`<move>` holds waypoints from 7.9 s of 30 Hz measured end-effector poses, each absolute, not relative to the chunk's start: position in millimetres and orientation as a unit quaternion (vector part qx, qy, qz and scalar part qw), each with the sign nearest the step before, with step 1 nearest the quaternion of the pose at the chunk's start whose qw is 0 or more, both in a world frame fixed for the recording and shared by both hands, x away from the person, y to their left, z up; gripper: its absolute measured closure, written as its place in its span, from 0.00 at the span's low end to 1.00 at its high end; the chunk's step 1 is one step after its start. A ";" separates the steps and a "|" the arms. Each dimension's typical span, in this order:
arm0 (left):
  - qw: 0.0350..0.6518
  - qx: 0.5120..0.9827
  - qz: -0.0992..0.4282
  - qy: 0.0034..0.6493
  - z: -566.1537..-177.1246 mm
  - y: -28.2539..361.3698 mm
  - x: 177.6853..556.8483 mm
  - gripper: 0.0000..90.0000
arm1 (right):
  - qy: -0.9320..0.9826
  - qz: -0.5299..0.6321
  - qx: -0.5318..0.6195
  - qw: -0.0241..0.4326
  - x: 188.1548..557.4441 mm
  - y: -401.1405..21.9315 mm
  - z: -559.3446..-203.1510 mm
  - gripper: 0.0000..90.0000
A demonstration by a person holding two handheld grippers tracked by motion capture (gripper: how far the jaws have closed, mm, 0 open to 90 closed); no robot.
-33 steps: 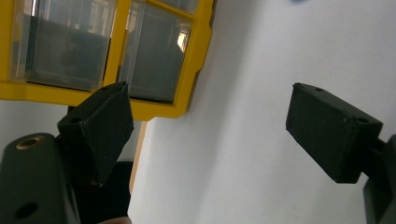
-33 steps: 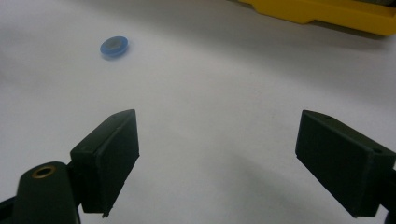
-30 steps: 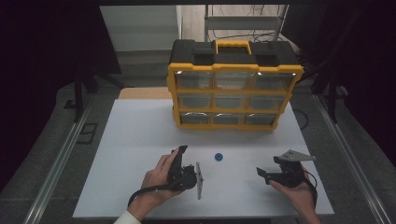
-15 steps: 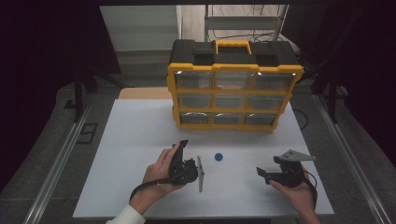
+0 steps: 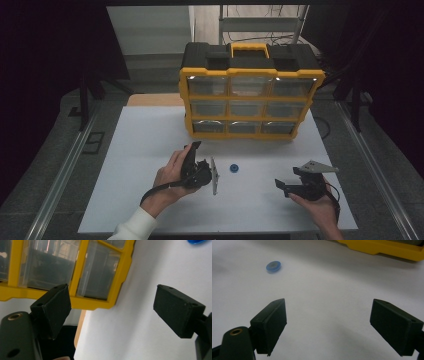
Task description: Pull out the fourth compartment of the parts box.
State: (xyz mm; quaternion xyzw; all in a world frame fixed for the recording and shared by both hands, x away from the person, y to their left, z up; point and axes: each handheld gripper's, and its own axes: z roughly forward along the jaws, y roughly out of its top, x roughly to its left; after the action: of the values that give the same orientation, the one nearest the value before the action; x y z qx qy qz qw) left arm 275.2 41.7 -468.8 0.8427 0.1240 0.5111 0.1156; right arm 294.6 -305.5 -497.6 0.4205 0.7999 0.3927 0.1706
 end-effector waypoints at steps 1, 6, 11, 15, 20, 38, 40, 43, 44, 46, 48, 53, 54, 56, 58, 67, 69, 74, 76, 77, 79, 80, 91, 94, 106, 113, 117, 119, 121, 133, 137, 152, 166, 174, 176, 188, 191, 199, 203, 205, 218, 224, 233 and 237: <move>0.117 0.841 0.513 0.125 -467.3 42.3 276.5 0.16 | 0.800 0.393 0.421 0.171 294.6 -305.5 -497.6 0.16; 0.119 0.838 0.516 0.131 -463.4 43.3 280.9 0.16 | 0.801 0.391 0.421 0.171 294.8 -304.9 -497.8 0.16; 0.121 0.838 0.516 0.134 -459.4 43.2 286.3 0.16 | 0.800 0.391 0.421 0.171 295.1 -305.0 -497.7 0.16; 0.122 0.835 0.519 0.134 -456.7 41.6 290.6 0.17 | 0.801 0.391 0.420 0.171 295.0 -305.0 -497.7 0.16; 0.123 0.832 0.523 0.134 -454.0 39.2 295.7 0.17 | 0.801 0.391 0.420 0.171 294.9 -305.0 -497.6 0.16; 0.120 0.823 0.541 0.126 -450.1 37.1 317.9 0.17 | 0.801 0.390 0.420 0.173 295.0 -305.1 -497.6 0.16; 0.121 0.821 0.543 0.124 -449.1 36.7 319.4 0.17 | 0.801 0.390 0.419 0.172 295.1 -304.9 -497.8 0.16; 0.121 0.819 0.547 0.120 -448.1 36.2 321.8 0.17 | 0.801 0.390 0.420 0.172 295.0 -305.0 -497.7 0.16; 0.121 0.819 0.548 0.120 -447.9 36.1 322.3 0.17 | 0.801 0.390 0.420 0.172 294.9 -305.0 -497.6 0.16; 0.123 0.818 0.548 0.122 -447.3 36.0 323.4 0.17 | 0.801 0.390 0.420 0.172 295.0 -305.1 -497.6 0.16; 0.123 0.818 0.548 0.122 -446.8 36.0 325.0 0.17 | 0.801 0.390 0.419 0.172 295.1 -304.9 -497.7 0.16; 0.122 0.816 0.551 0.125 -444.9 36.0 328.3 0.17 | 0.802 0.390 0.419 0.172 295.3 -305.0 -497.8 0.16; 0.124 0.816 0.549 0.128 -444.3 36.0 328.4 0.17 | 0.801 0.390 0.420 0.172 295.2 -305.0 -497.7 0.16; 0.129 0.815 0.550 0.129 -443.2 36.1 329.7 0.17 | 0.801 0.390 0.420 0.172 295.2 -305.1 -497.7 0.16; 0.125 0.815 0.551 0.129 -442.4 36.0 331.7 0.17 | 0.802 0.390 0.419 0.172 295.3 -305.1 -497.7 0.16; 0.127 0.813 0.556 0.121 -439.3 35.7 336.4 0.17 | 0.803 0.389 0.417 0.172 295.3 -304.6 -498.1 0.16; 0.124 0.811 0.559 0.118 -439.9 35.8 337.4 0.17 | 0.803 0.390 0.418 0.172 295.3 -304.8 -497.9 0.16; 0.124 0.810 0.561 0.118 -439.3 36.2 341.5 0.17 | 0.803 0.389 0.418 0.172 295.6 -304.9 -498.1 0.16; 0.120 0.811 0.561 0.118 -439.8 35.3 343.5 0.17 | 0.803 0.389 0.418 0.172 295.8 -305.0 -498.1 0.16; 0.118 0.810 0.562 0.118 -439.7 34.9 344.3 0.17 | 0.802 0.389 0.419 0.172 295.8 -305.1 -498.1 0.16; 0.118 0.808 0.565 0.118 -439.2 34.1 345.6 0.16 | 0.802 0.389 0.419 0.172 295.8 -305.2 -498.1 0.16; 0.118 0.807 0.567 0.119 -438.7 33.7 346.1 0.16 | 0.802 0.389 0.420 0.172 295.9 -305.2 -498.2 0.16; 0.116 0.804 0.571 0.121 -434.2 33.9 354.9 0.17 | 0.801 0.388 0.421 0.173 296.3 -306.2 -498.1 0.16; 0.114 0.804 0.570 0.126 -433.7 35.4 358.3 0.17 | 0.801 0.388 0.421 0.173 296.2 -306.0 -498.1 0.16; 0.119 0.802 0.571 0.128 -427.4 34.2 366.8 0.16 | 0.801 0.387 0.422 0.175 296.6 -306.4 -498.2 0.16; 0.116 0.798 0.578 0.125 -428.8 33.3 369.4 0.16 | 0.802 0.386 0.422 0.175 296.6 -306.3 -498.2 0.16; 0.117 0.794 0.583 0.123 -429.3 32.8 370.5 0.17 | 0.798 0.389 0.424 0.176 297.0 -308.6 -497.4 0.16; 0.117 0.793 0.586 0.121 -429.7 32.9 371.7 0.18 | 0.798 0.389 0.425 0.175 297.1 -309.1 -497.5 0.16; 0.115 0.787 0.595 0.116 -430.4 33.1 372.7 0.20 | 0.798 0.389 0.426 0.176 297.1 -309.0 -497.5 0.16; 0.110 0.774 0.614 0.108 -432.8 33.0 379.3 0.36 | 0.800 0.386 0.424 0.176 297.0 -308.6 -497.9 0.16; 0.107 0.772 0.617 0.110 -433.2 34.0 380.7 0.38 | 0.800 0.386 0.424 0.176 296.7 -308.2 -497.9 0.16; 0.100 0.766 0.626 0.110 -435.2 35.5 387.0 0.47 | 0.803 0.383 0.423 0.174 296.9 -307.5 -498.6 0.16; 0.087 0.753 0.643 0.103 -435.6 35.1 387.9 0.60 | 0.802 0.383 0.424 0.174 296.7 -307.6 -498.5 0.16; 0.083 0.747 0.651 0.107 -435.3 34.3 387.9 0.67 | 0.802 0.382 0.424 0.175 296.7 -307.6 -498.5 0.17; 0.083 0.745 0.653 0.107 -434.3 34.4 388.0 0.69 | 0.803 0.382 0.423 0.174 296.8 -307.5 -498.8 0.17; 0.096 0.745 0.649 0.120 -430.4 35.7 387.6 0.79 | 0.804 0.381 0.423 0.172 297.0 -307.6 -499.1 0.17; 0.099 0.742 0.652 0.122 -430.6 36.2 387.0 0.79 | 0.804 0.381 0.423 0.172 297.1 -308.0 -499.0 0.17; 0.104 0.741 0.651 0.126 -430.5 36.4 385.6 0.79 | 0.804 0.380 0.424 0.172 297.4 -308.4 -499.1 0.17; 0.106 0.741 0.651 0.127 -430.4 36.3 382.8 0.79 | 0.804 0.380 0.424 0.172 297.3 -308.5 -499.0 0.17; 0.107 0.741 0.650 0.127 -430.3 36.6 381.0 0.79 | 0.804 0.380 0.424 0.172 297.3 -308.4 -499.0 0.17; 0.116 0.741 0.650 0.123 -430.9 38.4 370.6 0.79 | 0.804 0.380 0.424 0.172 297.3 -308.3 -499.0 0.17; 0.118 0.740 0.650 0.122 -431.8 37.7 366.5 0.79 | 0.803 0.381 0.424 0.173 297.1 -308.4 -498.7 0.17; 0.121 0.740 0.650 0.121 -432.5 37.9 362.5 0.79 | 0.803 0.381 0.424 0.174 297.0 -308.1 -498.5 0.17; 0.123 0.738 0.653 0.118 -433.0 38.3 359.6 0.79 | 0.803 0.382 0.425 0.172 296.9 -308.1 -498.5 0.17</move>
State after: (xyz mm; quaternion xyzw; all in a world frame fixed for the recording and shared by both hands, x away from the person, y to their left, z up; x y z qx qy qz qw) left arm 359.6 38.3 -433.0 0.7381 0.1179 0.6529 0.1230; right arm 296.9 -308.1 -498.5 0.4247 0.8025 0.3823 0.1716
